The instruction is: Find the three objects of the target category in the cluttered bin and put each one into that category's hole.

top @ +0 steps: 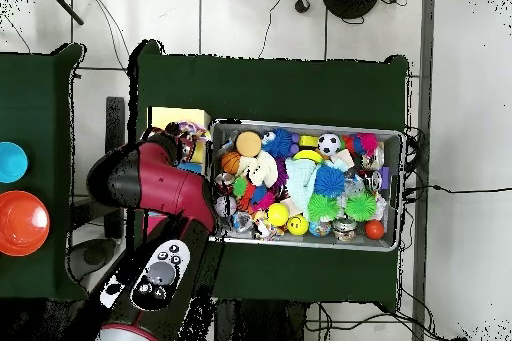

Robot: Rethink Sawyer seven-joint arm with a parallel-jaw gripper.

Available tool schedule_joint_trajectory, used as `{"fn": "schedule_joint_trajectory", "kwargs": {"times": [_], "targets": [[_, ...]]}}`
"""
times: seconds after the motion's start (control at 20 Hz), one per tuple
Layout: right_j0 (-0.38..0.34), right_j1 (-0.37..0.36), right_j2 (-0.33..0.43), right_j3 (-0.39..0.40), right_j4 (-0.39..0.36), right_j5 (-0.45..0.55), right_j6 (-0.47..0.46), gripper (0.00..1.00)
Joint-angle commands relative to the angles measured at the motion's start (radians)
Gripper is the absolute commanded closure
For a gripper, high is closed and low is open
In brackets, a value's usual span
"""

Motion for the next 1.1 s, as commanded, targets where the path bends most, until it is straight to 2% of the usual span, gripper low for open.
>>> {"fn": "schedule_joint_trajectory", "kwargs": {"times": [0.05, 0.4, 1.1], "targets": [[-0.032, 0.103, 0.077, -0.050, 0.002, -0.087, 0.199, 1.00], [-0.066, 0.132, 0.153, -0.058, 0.000, -0.120, 0.200, 1.00], [-0.059, 0.175, 0.154, -0.079, 0.017, -0.139, 0.216, 1.00]]}}
